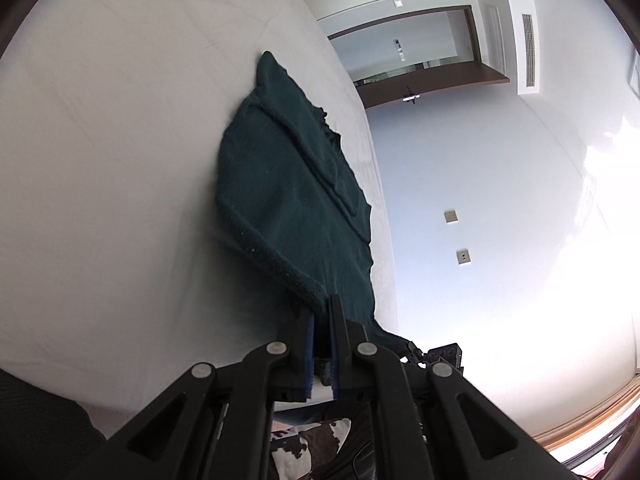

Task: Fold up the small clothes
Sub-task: 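Lift the hem with both grippers and fold it toward the collar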

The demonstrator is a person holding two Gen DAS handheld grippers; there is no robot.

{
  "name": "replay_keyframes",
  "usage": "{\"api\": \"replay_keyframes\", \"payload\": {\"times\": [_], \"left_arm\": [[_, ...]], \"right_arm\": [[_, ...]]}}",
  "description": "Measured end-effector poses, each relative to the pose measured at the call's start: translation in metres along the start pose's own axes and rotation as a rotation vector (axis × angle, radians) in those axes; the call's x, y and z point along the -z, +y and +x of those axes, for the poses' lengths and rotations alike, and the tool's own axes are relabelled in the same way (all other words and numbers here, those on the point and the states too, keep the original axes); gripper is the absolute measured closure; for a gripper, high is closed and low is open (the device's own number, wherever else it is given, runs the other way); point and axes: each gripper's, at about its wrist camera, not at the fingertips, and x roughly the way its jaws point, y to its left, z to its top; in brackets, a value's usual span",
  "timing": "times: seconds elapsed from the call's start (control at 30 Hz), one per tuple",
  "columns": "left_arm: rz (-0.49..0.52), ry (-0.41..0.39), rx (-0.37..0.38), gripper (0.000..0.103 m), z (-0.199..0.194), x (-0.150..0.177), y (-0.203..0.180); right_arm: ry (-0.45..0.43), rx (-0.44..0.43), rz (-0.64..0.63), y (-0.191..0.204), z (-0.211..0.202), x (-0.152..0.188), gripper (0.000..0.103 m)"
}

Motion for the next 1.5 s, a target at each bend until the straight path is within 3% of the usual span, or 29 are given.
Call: {"api": "replay_keyframes", "payload": {"times": [0.23, 0.63, 0.93, 1.5], "left_arm": [[-0.005, -0.071, 0.074, 0.098, 0.004, -0.030, -0.018], [-0.014, -0.138, 0.112, 0.098, 0.036, -0.104, -0.038], [-0.020, -0.169, 0.093, 0.098, 0.074, -0.177, -0.043], [-0.061, -0.175, -0.036, 0.098, 0.162, -0.274, -0.017]], "right_arm": [[-0.073, -0.049, 0.013, 0.030, 0.008, -0.047, 0.096], [-0.175, -0.049, 0.050, 0.048, 0.041, -0.138, 0.096], [-0.253, -0.014, 0.085, 0.034, 0.067, -0.214, 0.096], [-0.263, 0.149, 0.079, 0.014, 0.152, -0.319, 0.096]]}}
